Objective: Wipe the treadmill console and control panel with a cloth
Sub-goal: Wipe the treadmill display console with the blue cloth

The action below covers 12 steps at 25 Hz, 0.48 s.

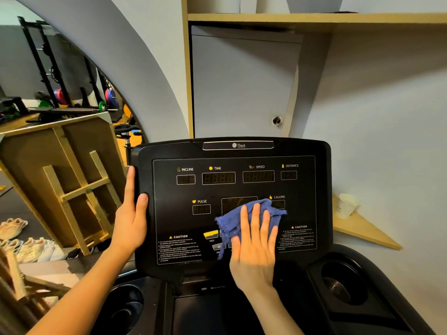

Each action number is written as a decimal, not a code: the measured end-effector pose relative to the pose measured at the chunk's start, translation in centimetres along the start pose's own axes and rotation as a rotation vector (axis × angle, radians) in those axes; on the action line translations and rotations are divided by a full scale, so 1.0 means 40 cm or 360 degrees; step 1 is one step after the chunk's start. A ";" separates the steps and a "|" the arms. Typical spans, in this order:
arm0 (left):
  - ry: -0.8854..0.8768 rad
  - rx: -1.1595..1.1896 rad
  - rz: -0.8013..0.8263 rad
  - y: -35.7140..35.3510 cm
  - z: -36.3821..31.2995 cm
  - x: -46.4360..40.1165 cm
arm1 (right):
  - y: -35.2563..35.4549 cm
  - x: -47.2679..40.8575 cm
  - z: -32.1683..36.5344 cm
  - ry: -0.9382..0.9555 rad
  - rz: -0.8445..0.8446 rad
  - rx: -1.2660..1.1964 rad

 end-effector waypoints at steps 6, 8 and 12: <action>0.0021 0.0040 0.0000 0.000 0.003 0.000 | 0.042 -0.089 0.014 -0.0137 -0.0042 -0.0053; 0.0035 0.0039 -0.0003 0.000 0.005 0.000 | 0.057 -0.116 0.028 -0.0169 -0.0058 -0.0088; 0.0028 0.0043 -0.0006 -0.003 0.005 -0.002 | 0.088 -0.163 0.076 -0.0203 -0.0083 -0.0135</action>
Point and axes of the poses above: each hand's wrist, its own x-axis away from the middle knuckle, its own y-axis out of the back of the hand, z = x × y, the point moved 5 cm from there along -x, towards the middle knuckle, and after that the axes turned 9 degrees about z, right-handed, at the moved point
